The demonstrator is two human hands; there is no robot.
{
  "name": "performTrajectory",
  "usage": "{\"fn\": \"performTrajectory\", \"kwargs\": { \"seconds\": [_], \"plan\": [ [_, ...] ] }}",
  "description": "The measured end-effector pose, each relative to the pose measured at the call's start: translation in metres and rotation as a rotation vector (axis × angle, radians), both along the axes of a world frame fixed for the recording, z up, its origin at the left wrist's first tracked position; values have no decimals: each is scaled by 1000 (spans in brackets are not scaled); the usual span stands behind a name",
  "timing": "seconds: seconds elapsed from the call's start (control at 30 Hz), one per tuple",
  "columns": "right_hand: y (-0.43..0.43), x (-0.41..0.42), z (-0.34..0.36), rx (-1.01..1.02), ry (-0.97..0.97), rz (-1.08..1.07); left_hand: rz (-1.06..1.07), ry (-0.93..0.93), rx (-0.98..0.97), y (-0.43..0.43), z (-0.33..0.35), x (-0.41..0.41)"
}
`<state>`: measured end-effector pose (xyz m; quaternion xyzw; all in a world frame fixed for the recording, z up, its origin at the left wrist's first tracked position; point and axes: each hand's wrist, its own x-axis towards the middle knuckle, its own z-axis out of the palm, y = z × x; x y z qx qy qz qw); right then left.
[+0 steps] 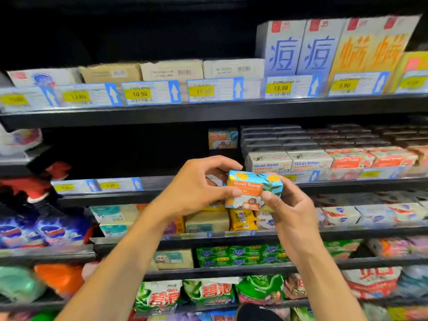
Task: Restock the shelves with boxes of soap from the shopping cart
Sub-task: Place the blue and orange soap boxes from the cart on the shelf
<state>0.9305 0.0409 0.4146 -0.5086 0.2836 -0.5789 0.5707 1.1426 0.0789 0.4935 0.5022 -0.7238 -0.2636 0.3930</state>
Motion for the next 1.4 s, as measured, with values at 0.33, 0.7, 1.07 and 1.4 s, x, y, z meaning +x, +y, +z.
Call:
{"fn": "performTrajectory", "kwargs": {
  "seconds": [0.33, 0.7, 1.07, 1.4],
  "plan": [
    [-22, 10, -31, -496, 616, -349, 108, 305, 140, -66, 15, 49],
    [-42, 12, -56, -732, 874, -452, 201, 27, 118, -169, -7, 65],
    [-48, 10, -61, -768, 855, -475, 198, -106, 45, -201, -19, 78],
    [-50, 11, -70, -835, 896, -511, 221, -51, 53, -199, -23, 74]
  ]
}}
